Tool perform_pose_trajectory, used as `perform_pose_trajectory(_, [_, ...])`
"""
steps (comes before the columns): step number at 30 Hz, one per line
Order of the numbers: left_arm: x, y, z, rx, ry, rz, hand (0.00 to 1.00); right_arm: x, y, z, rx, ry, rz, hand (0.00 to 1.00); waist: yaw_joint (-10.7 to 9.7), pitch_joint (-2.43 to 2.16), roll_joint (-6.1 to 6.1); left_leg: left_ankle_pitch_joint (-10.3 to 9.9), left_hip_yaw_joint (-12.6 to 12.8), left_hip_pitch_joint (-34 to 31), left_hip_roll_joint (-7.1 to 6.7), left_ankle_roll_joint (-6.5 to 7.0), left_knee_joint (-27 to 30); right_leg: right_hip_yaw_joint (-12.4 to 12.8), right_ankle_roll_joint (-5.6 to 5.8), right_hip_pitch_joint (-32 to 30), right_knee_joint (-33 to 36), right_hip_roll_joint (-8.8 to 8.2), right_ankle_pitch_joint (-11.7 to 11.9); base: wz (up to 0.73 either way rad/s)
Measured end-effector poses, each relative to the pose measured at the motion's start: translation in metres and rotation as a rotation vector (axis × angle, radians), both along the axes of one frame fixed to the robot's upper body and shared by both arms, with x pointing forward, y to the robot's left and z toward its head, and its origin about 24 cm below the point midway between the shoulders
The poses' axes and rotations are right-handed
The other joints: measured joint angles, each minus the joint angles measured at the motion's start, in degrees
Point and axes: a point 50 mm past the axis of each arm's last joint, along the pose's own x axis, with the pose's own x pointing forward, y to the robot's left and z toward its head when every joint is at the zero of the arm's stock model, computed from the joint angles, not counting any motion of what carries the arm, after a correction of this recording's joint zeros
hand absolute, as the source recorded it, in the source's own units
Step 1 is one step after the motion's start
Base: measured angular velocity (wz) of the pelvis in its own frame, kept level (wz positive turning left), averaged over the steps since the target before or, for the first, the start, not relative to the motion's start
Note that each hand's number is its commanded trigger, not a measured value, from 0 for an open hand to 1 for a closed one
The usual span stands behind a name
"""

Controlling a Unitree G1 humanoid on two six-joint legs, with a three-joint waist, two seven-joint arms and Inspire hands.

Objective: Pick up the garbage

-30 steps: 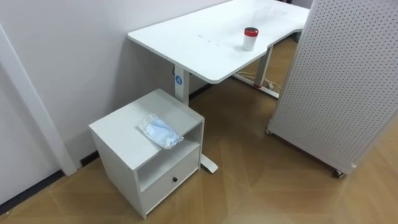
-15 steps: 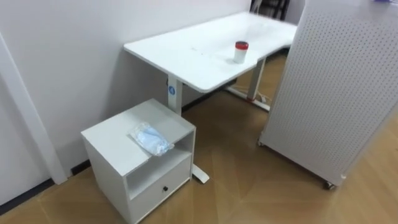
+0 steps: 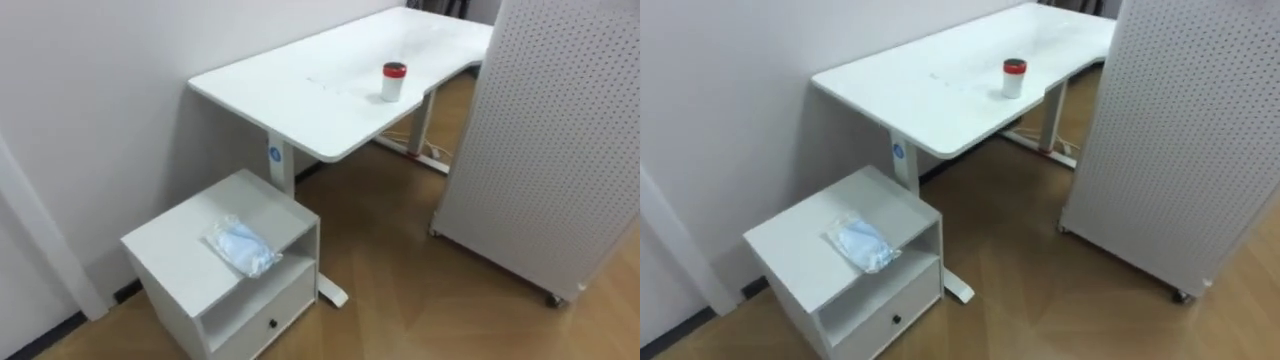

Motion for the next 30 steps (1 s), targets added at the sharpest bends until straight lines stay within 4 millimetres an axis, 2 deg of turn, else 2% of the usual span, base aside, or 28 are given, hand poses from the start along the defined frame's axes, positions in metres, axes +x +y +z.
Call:
perform_pose_trajectory(1, [0.001, 0.0, 0.0, -0.002, -0.007, -0.002, 0.0, -0.001, 0.0, 0.0, -0.001, 0.001, 0.002, 1.0, 0.0, 0.03, -0.05, -0.9, 0.2, 0.0, 0.06, -0.02, 0.9, 0.2, 0.13, 0.5, -0.4, -0.18, -0.2, -0.19])
perform_pose_trajectory(3, [0.012, -0.001, 0.0, -0.004, -0.037, -0.008, 0.0, 0.002, 0.0, 0.001, -0.003, -0.016, 0.009, 1.0, 0.1, -0.01, -0.14, -4.1, 0.7, -1.1, 0.0, 0.1, 4.4, 0.8, 0.67, 0.9, -0.2, -0.83, -1.4, -0.09])
perform_pose_trajectory(4, [0.016, -0.001, 0.001, -0.003, -0.045, -0.008, 0.0, 0.003, 0.0, 0.001, -0.003, -0.019, 0.014, 1.0, 0.0, -0.03, -0.18, -4.7, 0.7, -1.3, -0.19, 0.15, 5.0, 0.8, 0.81, 1.0, -0.2, -1.04, -1.7, 0.0])
perform_pose_trajectory(6, [0.032, -0.001, 0.002, -0.003, -0.09, -0.018, 0.0, 0.01, 0.002, 0.001, -0.002, -0.029, 0.043, 1.0, 0.5, -0.09, -0.28, -7.2, 0.9, -2.8, -1.08, 0.61, 7.1, 0.9, 1.56, 1.0, -0.1, -2.01, -2.6, 0.0])
perform_pose_trajectory(7, [0.037, -0.001, 0.003, -0.004, -0.101, -0.018, 0.0, 0.012, 0.003, 0.001, -0.001, -0.031, 0.054, 1.0, 0.6, -0.18, -0.34, -7.9, 0.9, -3.1, -1.53, 0.76, 7.1, 0.8, 1.77, 0.8, 0.4, -2.4, -2.9, 0.14])
perform_pose_trajectory(8, [0.046, -0.002, 0.003, -0.009, -0.124, -0.015, 0.0, 0.017, 0.004, 0.001, -0.001, -0.038, 0.065, 1.0, 0.6, -0.49, -0.27, -8.6, 0.8, -2.8, -2.16, 1.08, 6.8, 0.5, 2.47, -0.2, 3.3, -3.37, -3.3, 0.2])
perform_pose_trajectory(9, [0.054, -0.002, 0.004, -0.017, -0.154, 0.005, 0.0, 0.022, 0.005, 0.001, -0.005, -0.044, 0.079, 1.0, 0.7, -0.16, -0.86, -9.2, 1.2, -2.0, -2.87, 1.79, 6.6, 0.4, 2.69, -2.1, 8.0, -4.4, -3.3, 0.17])
perform_pose_trajectory(10, [0.056, -0.002, 0.005, -0.02, -0.166, 0.019, 0.0, 0.025, 0.005, 0.002, -0.009, -0.05, 0.082, 1.0, 0.9, -0.24, -0.88, -9.6, 1.3, -1.6, -3.17, 1.93, 6.5, 0.1, 3.04, -3.1, 10.7, -4.97, -3.1, 0.09])
perform_pose_trajectory(11, [0.057, -0.001, 0.005, -0.025, -0.187, 0.044, 0.0, 0.03, 0.005, 0.002, -0.02, -0.059, 0.094, 1.0, 0.9, -0.26, -0.8, -10.4, 1.7, -0.6, -3.6, 2.51, 6.6, -1.5, 4.96, -5.1, 16.4, -6.28, -1.9, 0.12])
perform_pose_trajectory(12, [0.062, 0.0, 0.007, -0.021, -0.21, 0.053, 0.0, 0.035, 0.006, 0.003, -0.03, -0.072, 0.111, 1.0, 0.7, -0.29, -0.43, -11.2, 1.7, 0.3, -3.95, 2.97, 6.8, -2.6, 5.4, -6.8, 22.0, -7.32, 0.3, 0.18])
perform_pose_trajectory(13, [0.065, 0.0, 0.007, -0.016, -0.224, 0.053, 0.0, 0.037, 0.007, 0.003, -0.031, -0.082, 0.114, 1.0, 0.6, -0.22, -0.49, -11.5, 1.7, 1.0, -4.24, 3.15, 6.4, -3.1, 5.47, -7.8, 24.9, -7.87, 1.6, 0.23])
perform_pose_trajectory(14, [0.068, 0.0, 0.008, -0.006, -0.239, 0.054, 0.0, 0.041, 0.006, 0.005, -0.034, -0.101, 0.114, 1.0, 0.7, 0.01, -0.36, -12.3, 1.6, 2.4, -4.52, 3.38, 5.7, -3.5, 5.17, -10.1, 30.8, -8.74, 5.7, 0.14])
perform_pose_trajectory(15, [0.073, 0.0, 0.009, -0.001, -0.261, 0.049, 0.0, 0.044, 0.006, 0.005, -0.035, -0.113, 0.108, 1.0, 0.8, 0.15, 0.09, -12.7, 1.3, 3.8, -4.59, 3.5, 4.6, -3.7, 4.79, -12.7, 35.8, -9.33, 11.2, 0.06])
perform_pose_trajectory(16, [0.073, 0.0, 0.01, 0.004, -0.266, 0.048, 0.0, 0.047, 0.007, 0.006, -0.035, -0.123, 0.108, 1.0, 0.9, 0.3, 0.52, -12.8, 1.0, 4.5, -4.61, 3.53, 3.7, -3.8, 4.44, -14.3, 38.2, -9.45, 12.9, 0.0])
perform_pose_trajectory(17, [0.077, -0.001, 0.01, 0.011, -0.279, 0.039, 0.0, 0.053, 0.007, 0.008, -0.038, -0.154, 0.109, 1.0, 0.7, 0.21, 0.71, -12.8, 0.3, 5.2, -4.49, 3.54, 2.4, -3.9, 4.05, -17.9, 41.7, -9.4, 12.1, 0.0])
perform_pose_trajectory(18, [0.082, -0.003, 0.011, 0.014, -0.296, 0.023, 0.0, 0.058, 0.006, 0.01, -0.039, -0.184, 0.098, 1.0, 0.5, 0.61, 1.6, -12.7, -0.2, 5.7, -4.06, 3.48, 1.4, -4.5, 3.49, -21.9, 42.8, -9.03, 9.6, 0.07])
perform_pose_trajectory(19, [0.084, -0.005, 0.012, 0.013, -0.307, 0.013, 0.0, 0.06, 0.006, 0.011, -0.041, -0.2, 0.094, 1.0, 0.4, 0.68, 1.95, -12.7, -0.4, 5.7, -3.79, 3.46, 1.2, -4.7, 3.4, -23.9, 42.2, -8.56, 8.3, 0.2])
perform_pose_trajectory(20, [0.092, -0.009, 0.013, 0.01, -0.335, -0.002, 0.0, 0.065, 0.006, 0.012, -0.041, -0.22, 0.085, 1.0, 0.0, 0.86, 2.57, -12.8, -1.5, 5.5, -3.18, 3.27, 0.9, -4.9, 3.29, -27.3, 38.4, -7.11, 6.5, 0.39])
perform_pose_trajectory(21, [0.101, -0.011, 0.015, 0.005, -0.366, -0.026, 0.0, 0.067, 0.006, 0.012, -0.038, -0.233, 0.075, 1.0, -0.8, 1.08, 2.99, -12.7, -2.7, 5.1, -2.75, 3.04, 0.8, -5.2, 3.18, -29.9, 31.8, -5.98, 5.7, 0.44])
perform_pose_trajectory(22, [0.105, -0.013, 0.016, 0.002, -0.379, -0.031, 0.0, 0.069, 0.007, 0.013, -0.037, -0.239, 0.072, 1.0, -0.8, 1.04, 3.13, -12.9, -2.9, 4.8, -2.42, 2.77, 0.8, -5.0, 3.18, -31.0, 27.5, -5.27, 5.8, 0.36])
perform_pose_trajectory(23, [0.11, -0.015, 0.017, -0.003, -0.398, -0.036, 0.0, 0.073, 0.009, 0.013, -0.037, -0.255, 0.068, 1.0, -0.7, 0.9, 2.92, -13.0, -3.4, 4.5, -2.21, 2.3, 0.5, -4.6, 2.87, -32.1, 17.8, -4.42, 7.0, 0.18])
perform_pose_trajectory(24, [0.112, -0.015, 0.018, -0.004, -0.403, -0.042, 0.0, 0.075, 0.01, 0.014, -0.036, -0.264, 0.067, 1.0, -0.8, 0.91, 2.92, -13.2, -4.0, 4.5, -2.2, 1.92, 0.6, -4.4, 2.87, -32.6, 13.1, -4.16, 8.9, 0.36])
perform_pose_trajectory(25, [0.116, -0.019, 0.018, -0.01, -0.407, -0.06, 0.0, 0.077, 0.012, 0.014, -0.032, -0.274, 0.063, 1.0, -1.4, 0.81, 3.1, -13.5, -5.6, 4.2, -1.75, 1.27, 1.1, -4.3, 2.61, -32.8, 9.3, -3.31, 14.8, 0.42])
perform_pose_trajectory(26, [0.12, -0.023, 0.019, -0.019, -0.417, -0.077, 0.0, 0.077, 0.015, 0.013, -0.027, -0.275, 0.063, 1.0, -1.7, 0.17, 3.38, -13.2, -5.9, 3.8, -1.04, 0.19, 1.1, -4.4, 1.45, -32.1, 8.4, -2.15, 16.5, 0.34])
perform_pose_trajectory(27, [0.122, -0.023, 0.019, -0.021, -0.427, -0.08, 0.0, 0.079, 0.017, 0.012, -0.022, -0.274, 0.069, 1.0, -1.4, 0.27, 3.42, -13.0, -5.7, 3.5, -0.96, -0.23, 1.2, -4.6, 1.11, -31.9, 8.0, -1.79, 16.7, 0.16])
perform_pose_trajectory(28, [0.127, -0.023, 0.02, -0.025, -0.441, -0.076, 0.0, 0.084, 0.021, 0.012, -0.017, -0.28, 0.085, 1.0, -1.6, 0.63, 3.51, -12.7, -5.5, 1.7, 0.07, -1.09, 3.6, -3.6, 0.75, -31.0, 6.5, -1.0, 17.0, 0.22])
perform_pose_trajectory(29, [0.133, -0.023, 0.022, -0.028, -0.457, -0.07, 0.0, 0.09, 0.024, 0.013, -0.018, -0.29, 0.104, 1.0, -2.1, 0.76, 3.56, -11.6, -6.0, 0.0, 0.74, -2.01, 2.1, -1.0, 1.1, -30.7, 5.5, -0.26, 17.2, 0.47])
perform_pose_trajectory(30, [0.145, -0.024, 0.027, -0.027, -0.488, -0.078, 0.0, 0.093, 0.026, 0.013, -0.016, -0.299, 0.107, 1.0, -2.8, 1.25, 3.19, -10.0, -5.6, -1.0, 0.97, -1.21, -0.1, 0.4, 1.49, -31.1, 5.6, 0.07, 17.1, 0.39])
